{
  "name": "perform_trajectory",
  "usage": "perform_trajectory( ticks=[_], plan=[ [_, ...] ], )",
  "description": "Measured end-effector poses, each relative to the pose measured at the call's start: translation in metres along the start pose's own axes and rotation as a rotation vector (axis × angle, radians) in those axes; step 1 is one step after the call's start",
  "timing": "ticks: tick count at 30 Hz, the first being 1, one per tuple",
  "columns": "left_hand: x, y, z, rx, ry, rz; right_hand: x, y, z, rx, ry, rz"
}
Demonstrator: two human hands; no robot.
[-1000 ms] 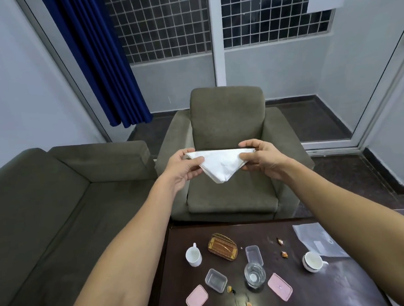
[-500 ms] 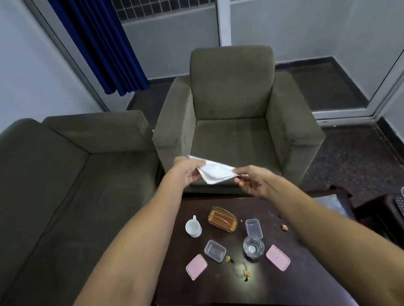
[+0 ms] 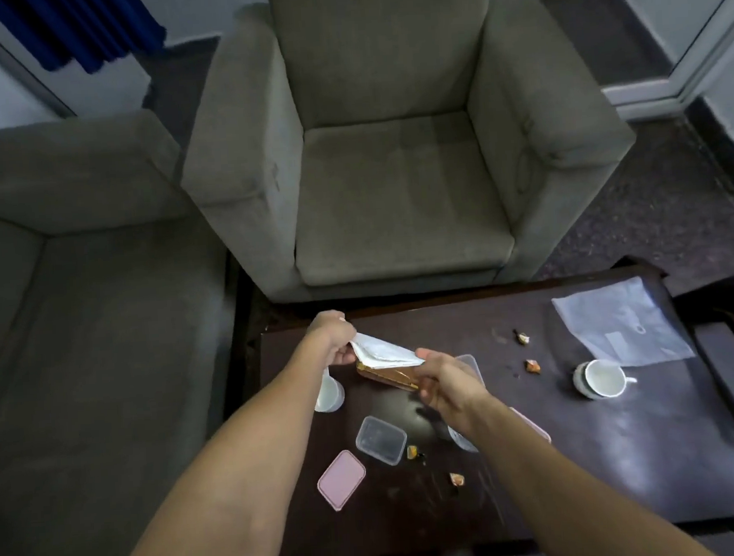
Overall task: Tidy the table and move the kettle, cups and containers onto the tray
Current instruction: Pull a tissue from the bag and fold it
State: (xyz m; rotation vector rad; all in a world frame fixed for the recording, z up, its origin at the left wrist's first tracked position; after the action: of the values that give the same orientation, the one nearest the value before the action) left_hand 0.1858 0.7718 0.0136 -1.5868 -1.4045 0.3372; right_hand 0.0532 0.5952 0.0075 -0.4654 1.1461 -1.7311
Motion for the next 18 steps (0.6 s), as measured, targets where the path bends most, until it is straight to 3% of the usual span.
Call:
perform_trajectory(
  ticks=[8,18],
  plan=[
    [-0.025,0.084,0.033,0.06,0.175,-0.066,0.008,0.076,-0.033,0.065,-0.347,-0.098],
    [-0.035,0.127,0.048,0.048,0.245,0.011,0.001,0.104,-0.034,0.232,-0.801,-0.211]
  ],
)
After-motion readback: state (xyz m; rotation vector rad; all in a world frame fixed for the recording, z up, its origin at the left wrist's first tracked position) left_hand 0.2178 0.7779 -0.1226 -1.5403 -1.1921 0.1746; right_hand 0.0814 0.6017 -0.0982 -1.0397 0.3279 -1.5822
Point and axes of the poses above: each hand's wrist, its own y-axis towards the middle knuckle, its own x-axis out of the back of the hand, z = x × y, the point moved 4 cm from there along y, towards the middle knuckle, and after that the axes turned 5 degrees about -y, right-handed, at the moved point
